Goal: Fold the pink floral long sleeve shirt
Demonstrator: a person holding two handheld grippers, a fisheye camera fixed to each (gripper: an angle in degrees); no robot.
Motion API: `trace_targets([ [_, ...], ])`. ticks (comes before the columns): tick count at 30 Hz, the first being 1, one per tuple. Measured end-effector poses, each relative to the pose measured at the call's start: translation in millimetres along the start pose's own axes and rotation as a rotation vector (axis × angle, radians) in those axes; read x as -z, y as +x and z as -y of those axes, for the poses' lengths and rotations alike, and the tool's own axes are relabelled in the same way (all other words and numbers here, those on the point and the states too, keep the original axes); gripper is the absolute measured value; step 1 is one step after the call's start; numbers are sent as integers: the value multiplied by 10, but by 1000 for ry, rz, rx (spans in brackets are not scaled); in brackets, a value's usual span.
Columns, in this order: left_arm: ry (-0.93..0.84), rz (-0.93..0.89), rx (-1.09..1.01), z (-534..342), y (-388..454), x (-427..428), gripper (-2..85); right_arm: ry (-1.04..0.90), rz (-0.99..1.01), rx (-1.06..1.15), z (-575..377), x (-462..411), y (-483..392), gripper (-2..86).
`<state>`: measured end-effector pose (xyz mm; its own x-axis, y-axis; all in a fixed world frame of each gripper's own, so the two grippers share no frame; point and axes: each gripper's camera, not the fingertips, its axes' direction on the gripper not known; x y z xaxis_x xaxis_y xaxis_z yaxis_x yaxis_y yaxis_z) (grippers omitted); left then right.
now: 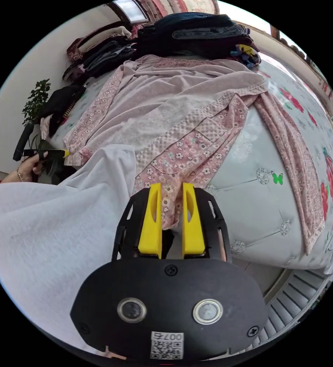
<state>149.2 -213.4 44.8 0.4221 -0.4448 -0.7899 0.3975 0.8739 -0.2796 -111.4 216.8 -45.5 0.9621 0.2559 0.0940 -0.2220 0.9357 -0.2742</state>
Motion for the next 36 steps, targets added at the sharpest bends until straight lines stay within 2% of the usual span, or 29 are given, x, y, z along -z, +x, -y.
trace_targets([
  [2, -28, -43, -27, 46, -76, 91, 0, -36, -37, 68, -25, -61, -72, 13],
  [5, 0, -178, -149, 5, -345, 571, -8, -64, -140, 43, -201, -3, 48, 3],
  [10, 190, -407, -92, -40, -1644, 1768, -9, -75, -325, -160, -726, 213, 490, 2],
  [13, 329, -328, 86, -16, -2539, 2234, -7, -80, -345, -346, -795, 316, 507, 10],
  [17, 390, -101, 314, 59, -3353, 2430, 7, 89, -298, -364, -564, 421, -32, 31],
  [19, 438, 12, 347, 51, -3519, 2472, 56, 178, -185, -259, -237, 328, -640, 43],
  [21, 475, 45, 277, 23, -3462, 2449, 63, 217, -71, -155, 52, 196, -1169, 52],
  [23, 477, 17, 172, -20, -3318, 2336, 62, 222, 36, -30, 367, 9, -1741, 61],
  [27, 345, -180, -37, -200, -2844, 1759, 63, 141, 163, 306, 1046, -491, -3021, 93],
  [31, 215, -307, -182, -343, -2448, 1343, 84, -28, 79, 489, 1398, -1048, -3676, 116],
  [36, 190, -301, -197, -371, -2405, 1297, 82, -93, 38, 626, 1446, -1394, -3928, 107],
])
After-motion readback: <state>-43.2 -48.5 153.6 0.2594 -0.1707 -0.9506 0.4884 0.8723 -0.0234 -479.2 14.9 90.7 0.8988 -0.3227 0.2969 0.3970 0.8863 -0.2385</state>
